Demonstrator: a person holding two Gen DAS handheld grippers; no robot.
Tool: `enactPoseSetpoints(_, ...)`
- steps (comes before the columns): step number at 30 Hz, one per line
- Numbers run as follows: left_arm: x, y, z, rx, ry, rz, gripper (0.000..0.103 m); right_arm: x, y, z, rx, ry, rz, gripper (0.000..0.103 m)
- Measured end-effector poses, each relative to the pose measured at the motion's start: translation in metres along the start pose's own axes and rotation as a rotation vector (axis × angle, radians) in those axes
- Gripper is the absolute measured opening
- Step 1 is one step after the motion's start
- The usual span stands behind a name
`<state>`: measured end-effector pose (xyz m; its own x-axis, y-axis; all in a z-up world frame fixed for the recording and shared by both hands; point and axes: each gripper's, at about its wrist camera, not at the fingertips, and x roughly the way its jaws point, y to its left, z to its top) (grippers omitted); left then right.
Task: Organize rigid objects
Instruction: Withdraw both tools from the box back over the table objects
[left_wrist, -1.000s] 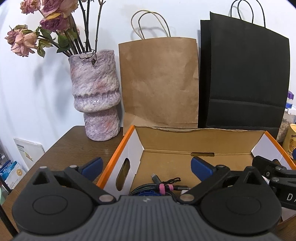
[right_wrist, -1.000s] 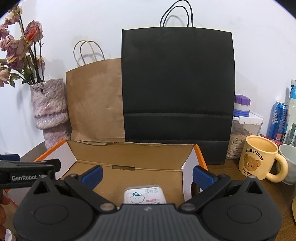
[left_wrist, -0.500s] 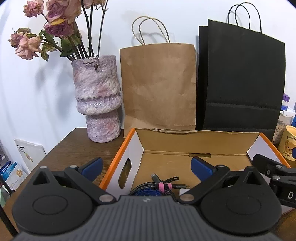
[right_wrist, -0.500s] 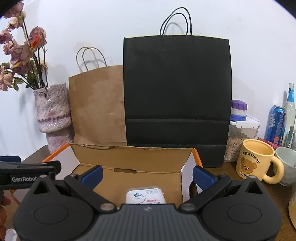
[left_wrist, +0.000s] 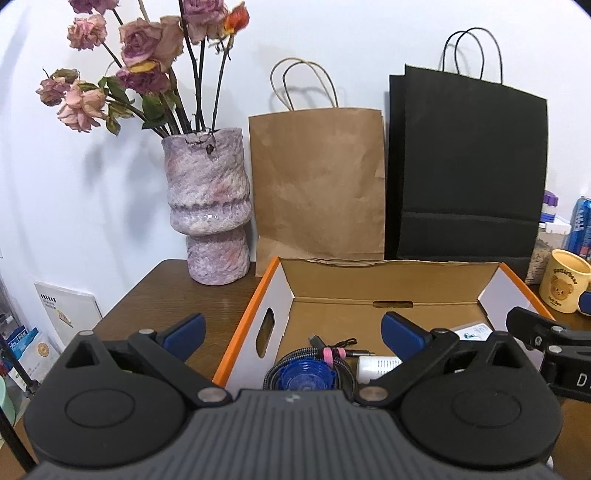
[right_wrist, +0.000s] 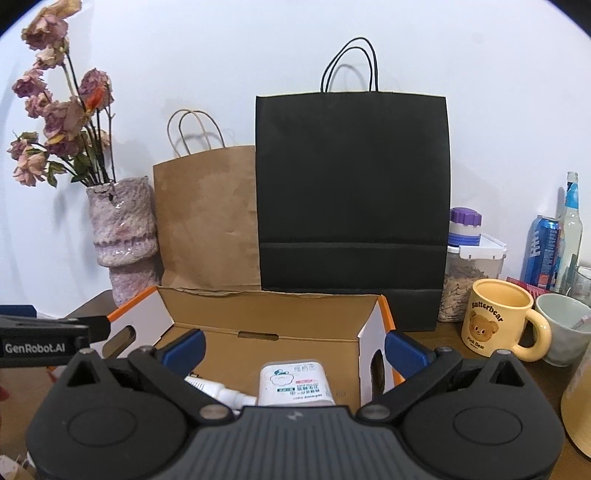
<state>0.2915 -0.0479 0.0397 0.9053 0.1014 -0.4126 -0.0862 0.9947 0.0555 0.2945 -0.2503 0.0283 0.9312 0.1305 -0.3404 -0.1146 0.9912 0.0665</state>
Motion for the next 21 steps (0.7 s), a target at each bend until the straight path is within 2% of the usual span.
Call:
enactPoseSetpoints(13, -0.059, 0.010, -0.014, 0.019, -0.027, -0.028, 0.103, -0.065, 0.014, -0.008, -0.046, -0.027, 0.019, 0.103)
enactPoseSetpoints(21, -0.096, 0.016, -0.027, 0.028, -0.009, -0.038, 0.103, -0.107, 0.026, -0.019, -0.072, -0.016, 0.021, 0.103)
